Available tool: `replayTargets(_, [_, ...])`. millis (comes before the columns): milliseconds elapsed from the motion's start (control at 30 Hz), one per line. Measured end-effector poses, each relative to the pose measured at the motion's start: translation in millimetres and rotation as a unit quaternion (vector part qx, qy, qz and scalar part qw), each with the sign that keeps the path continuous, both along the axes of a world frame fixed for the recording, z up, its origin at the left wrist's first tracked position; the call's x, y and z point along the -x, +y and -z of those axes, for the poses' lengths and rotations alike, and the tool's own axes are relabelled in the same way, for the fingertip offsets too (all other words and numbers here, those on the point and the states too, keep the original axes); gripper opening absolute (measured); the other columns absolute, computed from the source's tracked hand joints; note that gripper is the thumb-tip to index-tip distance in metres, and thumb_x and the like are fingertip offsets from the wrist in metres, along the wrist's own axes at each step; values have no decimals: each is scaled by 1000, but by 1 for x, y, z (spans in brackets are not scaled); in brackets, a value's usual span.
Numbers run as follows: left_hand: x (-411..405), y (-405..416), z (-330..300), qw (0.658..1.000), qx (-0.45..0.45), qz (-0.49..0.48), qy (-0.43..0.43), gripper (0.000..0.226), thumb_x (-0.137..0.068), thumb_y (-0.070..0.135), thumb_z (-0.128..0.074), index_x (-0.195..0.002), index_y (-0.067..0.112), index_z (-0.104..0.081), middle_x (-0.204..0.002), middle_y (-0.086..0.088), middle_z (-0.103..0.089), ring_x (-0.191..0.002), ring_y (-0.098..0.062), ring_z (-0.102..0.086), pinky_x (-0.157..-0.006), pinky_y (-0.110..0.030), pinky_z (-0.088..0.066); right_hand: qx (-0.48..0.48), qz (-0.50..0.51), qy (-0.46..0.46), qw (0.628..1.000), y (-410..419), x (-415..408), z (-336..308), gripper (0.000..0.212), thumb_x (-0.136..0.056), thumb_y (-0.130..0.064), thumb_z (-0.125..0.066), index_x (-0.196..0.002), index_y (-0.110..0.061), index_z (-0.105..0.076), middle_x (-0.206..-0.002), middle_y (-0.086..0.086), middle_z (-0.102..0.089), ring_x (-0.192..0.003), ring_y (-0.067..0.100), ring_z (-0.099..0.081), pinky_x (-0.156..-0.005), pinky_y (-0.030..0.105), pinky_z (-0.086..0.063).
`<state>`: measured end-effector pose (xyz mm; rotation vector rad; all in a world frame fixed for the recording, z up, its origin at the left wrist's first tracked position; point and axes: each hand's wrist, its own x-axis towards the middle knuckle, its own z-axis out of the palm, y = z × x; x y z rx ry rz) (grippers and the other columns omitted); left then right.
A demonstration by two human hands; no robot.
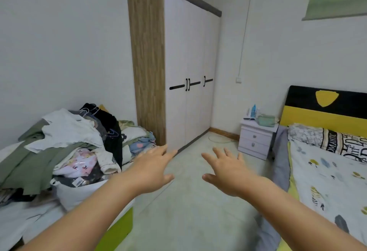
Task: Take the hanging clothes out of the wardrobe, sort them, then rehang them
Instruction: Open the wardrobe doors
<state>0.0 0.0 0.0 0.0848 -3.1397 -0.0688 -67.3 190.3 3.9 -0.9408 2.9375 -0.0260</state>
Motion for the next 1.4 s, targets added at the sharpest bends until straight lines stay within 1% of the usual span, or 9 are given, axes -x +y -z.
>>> replayTargets(100, [37, -21, 10, 1000, -8, -1, -12, 70, -94, 46, -43, -149, 33, -1, -159, 1, 3, -145, -20, -5, -117, -42, -16, -5, 8, -1, 1000, -17, 33, 10, 59, -97, -47, -38, -148, -27, -16, -157, 6, -12, -145, 32, -3, -115, 56, -7])
replayTargets(200, [80, -47, 17, 1000, -11, 14, -13, 70, -94, 47, -42, -149, 32, -3, -159, 1, 2, -145, -21, -7, -117, -40, -17, -6, 21, -13, 1000, -41, 68, 18, 59, -97, -45, -38, -148, -27, -15, -157, 6, -12, -145, 32, -2, -115, 56, -7])
replayTargets(400, [164, -116, 18, 998, -37, 49, 4, 67, -95, 45, -41, -149, 30, -6, -158, 3, -5, -145, -17, -9, -116, -32, -13, 1, 42, -17, 999, -107, 147, 17, 58, -98, -43, -38, -149, -27, -16, -156, 4, -15, -146, 29, -4, -116, 54, -7])
replayTargets(567, [230, -157, 13, 995, -58, 77, 8, 63, -96, 42, -41, -149, 27, -10, -156, 5, -15, -142, -15, -17, -112, -28, -19, 6, 70, -18, 997, -146, 202, 15, 56, -97, -43, -40, -147, -26, -22, -152, 3, -25, -143, 27, -14, -115, 52, -11])
replayTargets(767, [304, -183, 27, 991, -107, 79, -12, 63, -96, 42, -41, -149, 26, -12, -155, 5, -17, -140, -18, -22, -112, -30, -23, -11, 84, -44, 995, -171, 270, 21, 58, -97, -42, -42, -147, -25, -21, -151, 5, -26, -141, 27, -19, -114, 50, -18])
replayTargets(967, [395, -192, 31, 989, -111, 90, -25, 63, -96, 42, -42, -149, 28, -11, -154, 4, -19, -139, -19, -24, -111, -30, -24, -5, 82, -40, 996, -180, 364, 26, 59, -96, -43, -42, -147, -25, -19, -151, 4, -26, -141, 28, -19, -113, 48, -22])
replayTargets(1100, [469, -181, 22, 989, -110, 98, -16, 62, -96, 41, -43, -148, 29, -12, -153, 1, -23, -138, -21, -26, -111, -32, -25, 15, 75, -24, 997, -171, 434, 22, 61, -95, -43, -45, -147, -25, -20, -150, 4, -29, -138, 26, -25, -111, 47, -28])
replayTargets(1300, [563, -164, 16, 987, -116, 114, -2, 63, -96, 43, -41, -149, 28, -10, -154, 5, -19, -139, -17, -25, -112, -30, -23, 25, 77, -15, 997, -161, 530, 15, 63, -96, -41, -45, -149, -24, -14, -155, 5, -19, -141, 26, -19, -112, 45, -27])
replayTargets(1400, [604, -165, 17, 987, -119, 110, -4, 63, -95, 43, -42, -149, 29, -10, -154, 6, -19, -139, -16, -25, -112, -29, -23, 22, 61, -27, 998, -165, 573, 22, 65, -96, -41, -44, -150, -26, -9, -159, 2, -7, -146, 25, -6, -116, 47, -20])
